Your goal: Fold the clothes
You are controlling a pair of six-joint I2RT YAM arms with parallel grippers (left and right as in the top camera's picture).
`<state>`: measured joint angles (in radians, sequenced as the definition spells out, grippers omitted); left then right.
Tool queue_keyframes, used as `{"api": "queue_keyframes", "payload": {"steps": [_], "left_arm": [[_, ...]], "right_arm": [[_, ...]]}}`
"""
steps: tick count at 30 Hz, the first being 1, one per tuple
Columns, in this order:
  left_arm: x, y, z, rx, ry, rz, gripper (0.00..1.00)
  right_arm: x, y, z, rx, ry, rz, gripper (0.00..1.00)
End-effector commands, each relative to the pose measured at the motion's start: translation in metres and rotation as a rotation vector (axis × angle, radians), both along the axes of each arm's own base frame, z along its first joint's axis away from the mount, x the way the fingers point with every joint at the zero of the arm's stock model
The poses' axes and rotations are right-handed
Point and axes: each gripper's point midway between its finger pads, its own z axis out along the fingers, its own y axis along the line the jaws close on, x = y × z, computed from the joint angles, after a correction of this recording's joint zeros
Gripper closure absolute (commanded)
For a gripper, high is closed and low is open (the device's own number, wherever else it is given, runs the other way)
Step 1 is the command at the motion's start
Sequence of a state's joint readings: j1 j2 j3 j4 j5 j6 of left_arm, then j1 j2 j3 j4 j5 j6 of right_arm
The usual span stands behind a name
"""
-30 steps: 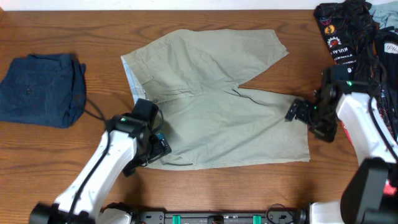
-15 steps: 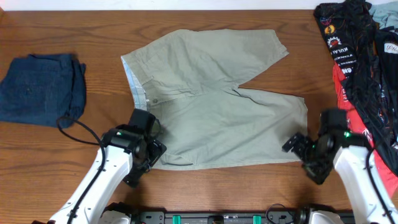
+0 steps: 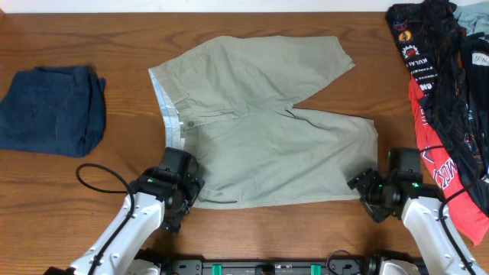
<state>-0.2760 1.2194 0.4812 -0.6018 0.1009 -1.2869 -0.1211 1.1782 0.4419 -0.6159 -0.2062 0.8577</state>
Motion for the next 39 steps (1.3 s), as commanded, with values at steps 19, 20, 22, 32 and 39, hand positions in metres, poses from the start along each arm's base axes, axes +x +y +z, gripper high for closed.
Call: {"api": "queue_keyframes", "payload": {"steps": [19,20,22,32,39], "left_arm": [[0.002,0.023,-0.015,0.117,-0.044,0.047,0.29],[0.002,0.025,-0.015,0.128,-0.046,0.049,0.34],[0.003,0.026,-0.015,0.137,-0.048,0.051,0.4],[0.001,0.027,-0.015,0.14,-0.04,0.049,0.79],[-0.009,0.018,-0.016,0.094,0.003,0.001,0.94]], "right_arm": [[-0.006,-0.001,-0.019,0.01,0.0,-0.054,0.96],[-0.006,-0.001,-0.019,0.009,-0.001,-0.054,0.97],[-0.006,-0.001,-0.019,0.009,-0.001,-0.054,0.99],[-0.007,-0.004,-0.02,-0.009,0.005,-0.058,0.99],[-0.005,-0.005,-0.019,-0.021,-0.005,-0.04,0.99]]}}
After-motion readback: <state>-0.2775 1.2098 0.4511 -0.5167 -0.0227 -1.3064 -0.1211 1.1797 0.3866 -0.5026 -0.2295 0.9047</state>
